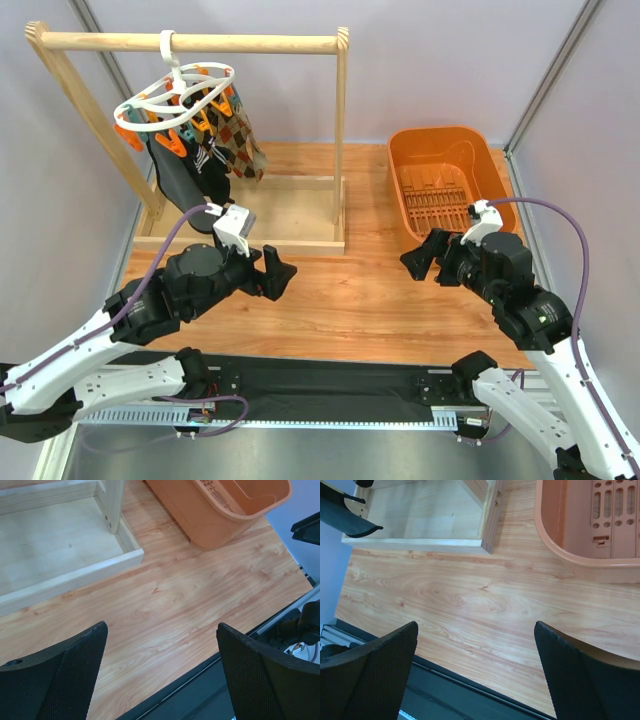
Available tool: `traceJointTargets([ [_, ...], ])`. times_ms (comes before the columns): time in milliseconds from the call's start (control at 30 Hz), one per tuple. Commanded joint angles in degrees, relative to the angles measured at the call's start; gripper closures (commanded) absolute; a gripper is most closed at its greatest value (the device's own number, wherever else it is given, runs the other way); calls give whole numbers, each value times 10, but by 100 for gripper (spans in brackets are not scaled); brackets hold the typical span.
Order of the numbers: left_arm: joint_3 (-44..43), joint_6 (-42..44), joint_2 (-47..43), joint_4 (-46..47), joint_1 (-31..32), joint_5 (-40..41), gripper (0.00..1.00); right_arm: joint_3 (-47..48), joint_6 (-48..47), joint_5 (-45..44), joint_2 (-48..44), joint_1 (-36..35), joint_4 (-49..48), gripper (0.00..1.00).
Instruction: Remove the socks clipped to the hanger
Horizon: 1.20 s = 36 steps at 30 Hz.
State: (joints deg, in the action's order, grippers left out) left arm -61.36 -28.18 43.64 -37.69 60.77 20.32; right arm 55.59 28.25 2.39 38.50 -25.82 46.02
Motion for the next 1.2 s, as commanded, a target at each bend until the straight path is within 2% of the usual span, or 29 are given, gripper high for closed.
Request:
traceJointTargets([
  [0,-30,-15,7,-8,2,24,4,19,10,-16,-8,-3,-12,0],
  [267,-87,-7,38,-62,-3,115,5,14,1,-17,-12,-3,4,0],
  [333,-98,7,41,-71,-18,123,5,13,-10,-14,-8,-4,11,0],
  [367,-106,8,43,-84,-55,120,6,14,-13,-13,-6,-2,14,0],
  [433,-108,-1,42,-89,-113,70,7,13,-21,-3,-1,-4,18,0],
  [467,-108,-6,41,-85,-183,38,8,13,-21,3,0,-3,18,0],
  [500,-107,-11,43,-83,-213,-15,9,11,-25,18,-1,-3,13,0],
  [567,-116,-16,51,-84,-269,-30,11,1,-28,35,-9,-3,1,1],
  [767,-162,8,93,-76,-328,-12,11,-27,2,83,-16,-3,-53,3],
  [933,-212,2,116,-60,-395,-91,14,-20,36,88,15,-4,-129,10],
  [1067,-270,12,114,-65,-396,-96,15,-4,66,73,56,-7,-204,18],
  [1167,-325,22,116,-85,-395,-77,15,36,57,32,105,-48,-243,24],
])
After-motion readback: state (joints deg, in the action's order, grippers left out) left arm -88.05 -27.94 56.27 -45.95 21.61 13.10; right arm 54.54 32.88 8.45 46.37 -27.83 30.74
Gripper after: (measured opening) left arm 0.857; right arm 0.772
